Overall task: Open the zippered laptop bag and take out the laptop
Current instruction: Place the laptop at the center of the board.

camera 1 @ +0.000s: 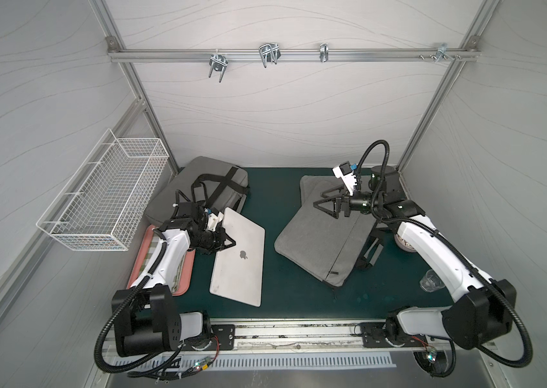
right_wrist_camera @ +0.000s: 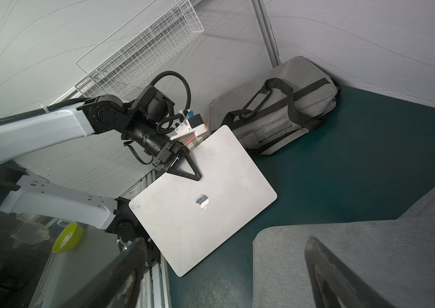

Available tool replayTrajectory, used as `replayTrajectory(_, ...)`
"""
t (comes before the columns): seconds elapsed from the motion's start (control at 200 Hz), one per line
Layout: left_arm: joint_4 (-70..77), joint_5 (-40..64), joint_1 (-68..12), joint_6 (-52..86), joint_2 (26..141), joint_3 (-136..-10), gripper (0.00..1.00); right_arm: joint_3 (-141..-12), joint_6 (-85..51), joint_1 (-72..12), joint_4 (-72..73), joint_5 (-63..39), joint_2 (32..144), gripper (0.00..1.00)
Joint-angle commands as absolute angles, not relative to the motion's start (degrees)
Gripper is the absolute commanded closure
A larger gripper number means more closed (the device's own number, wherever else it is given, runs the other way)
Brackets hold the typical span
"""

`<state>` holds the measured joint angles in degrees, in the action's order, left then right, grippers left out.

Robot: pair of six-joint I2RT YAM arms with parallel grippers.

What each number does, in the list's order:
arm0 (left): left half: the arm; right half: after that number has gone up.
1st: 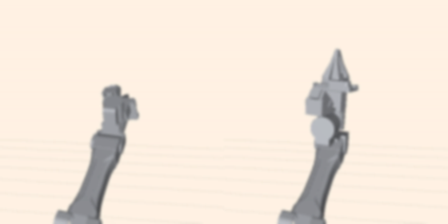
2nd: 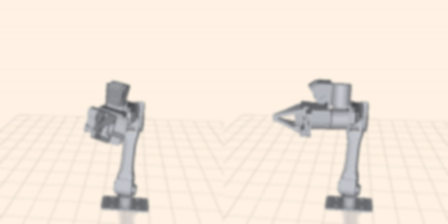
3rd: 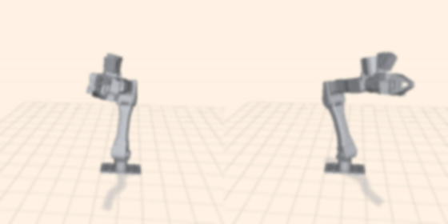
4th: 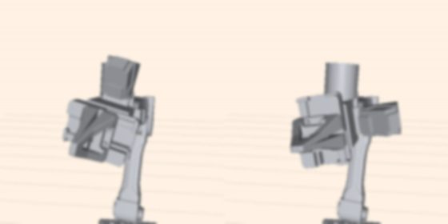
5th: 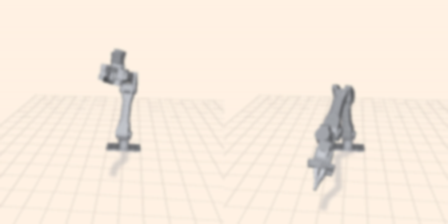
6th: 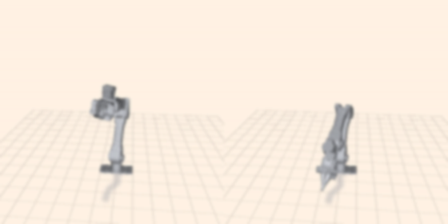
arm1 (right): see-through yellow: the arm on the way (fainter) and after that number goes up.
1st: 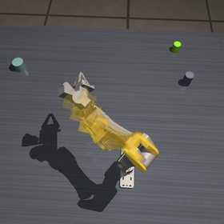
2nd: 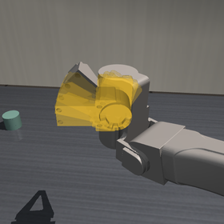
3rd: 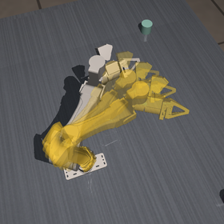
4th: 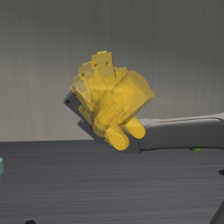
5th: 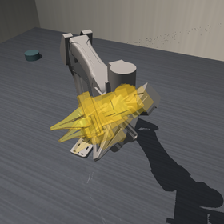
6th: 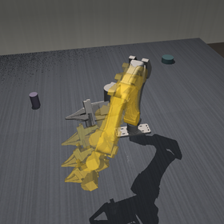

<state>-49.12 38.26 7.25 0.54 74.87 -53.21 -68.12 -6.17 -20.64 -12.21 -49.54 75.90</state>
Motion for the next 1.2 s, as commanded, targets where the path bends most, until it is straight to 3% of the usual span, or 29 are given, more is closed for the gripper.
replayTrajectory(0.0,-48.00,41.08,7.56,-1.67,75.24,-54.44,0.91,-66.60,-6.78,-20.27,-9.53,-51.80,75.22,0.08)
replayTrajectory(0.125,-49.99,40.30,7.65,-2.29,76.88,-56.42,0.82,-64.86,-8.49,-20.29,-7.33,-52.78,75.44,0.08)
replayTrajectory(0.405,-52.23,38.53,8.07,-3.21,78.74,-57.32,0.77,-63.99,-8.94,-20.22,-6.20,-53.49,75.94,0.08)
replayTrajectory(0.48,-53.71,35.86,8.12,-3.30,78.84,-58.22,0.70,-63.61,-9.02,-20.21,-6.10,-53.76,75.98,0.08)
replayTrajectory(0.845,-55.03,33.24,9.03,-2.75,79.51,-59.60,0.56,-62.47,-9.98,-20.25,-4.66,-54.70,76.10,0.08)
replayTrajectory(1.085,-52.53,35.14,9.49,-2.91,84.51,-58.80,0.55,-61.63,-10.85,-20.28,-3.56,-55.45,75.86,0.09)
replayTrajectory(1.195,-52.24,34.44,9.49,-3.62,87.70,-59.55,0.60,-61.20,-11.35,-20.23,-3.03,-55.62,75.61,0.09)
